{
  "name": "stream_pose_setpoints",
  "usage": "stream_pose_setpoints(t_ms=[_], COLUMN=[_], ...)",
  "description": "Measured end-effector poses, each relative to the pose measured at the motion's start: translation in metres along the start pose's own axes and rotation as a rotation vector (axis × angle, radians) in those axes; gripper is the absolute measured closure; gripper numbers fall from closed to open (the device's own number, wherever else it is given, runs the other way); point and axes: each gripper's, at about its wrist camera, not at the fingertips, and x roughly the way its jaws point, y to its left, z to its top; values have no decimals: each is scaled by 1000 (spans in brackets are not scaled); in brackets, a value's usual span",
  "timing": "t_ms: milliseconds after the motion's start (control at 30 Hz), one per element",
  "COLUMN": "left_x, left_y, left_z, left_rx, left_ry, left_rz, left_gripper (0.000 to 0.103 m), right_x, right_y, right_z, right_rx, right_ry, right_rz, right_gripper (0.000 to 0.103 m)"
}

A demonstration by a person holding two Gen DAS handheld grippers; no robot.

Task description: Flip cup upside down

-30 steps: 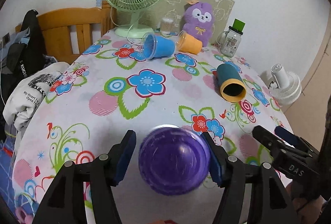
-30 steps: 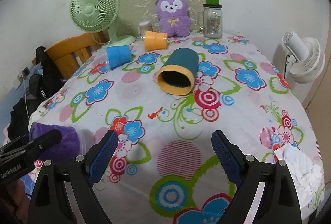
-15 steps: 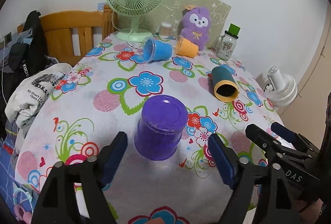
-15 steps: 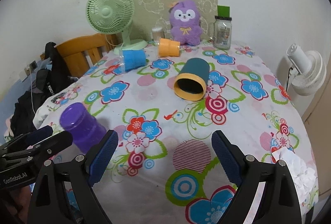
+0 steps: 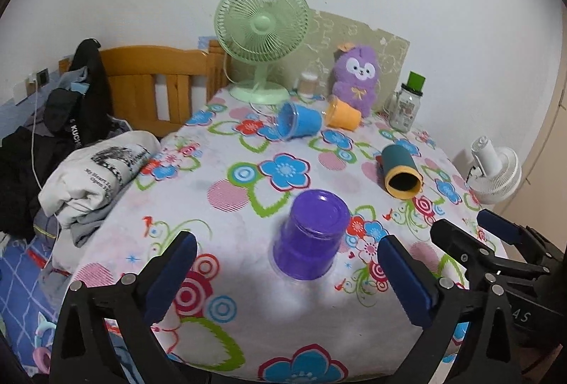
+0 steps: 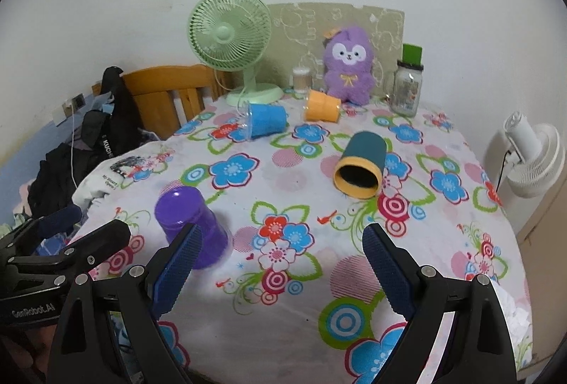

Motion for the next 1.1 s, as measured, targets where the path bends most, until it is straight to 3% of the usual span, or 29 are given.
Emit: stream_pose_setpoints(t_ms=[600,1100], left_x=[-48,-51], left_y=[15,15], left_z=[14,12], left_rx=[-13,-13], left_ry=[-176,-179], left_rz=[54,51], left_gripper=[0,0], right_x=[-45,-51], right_y=[26,25], right_z=[21,21], right_rx=[-72,-70], right_ry=[-148,-152], right_rz=[-27,-45], right_gripper=[0,0])
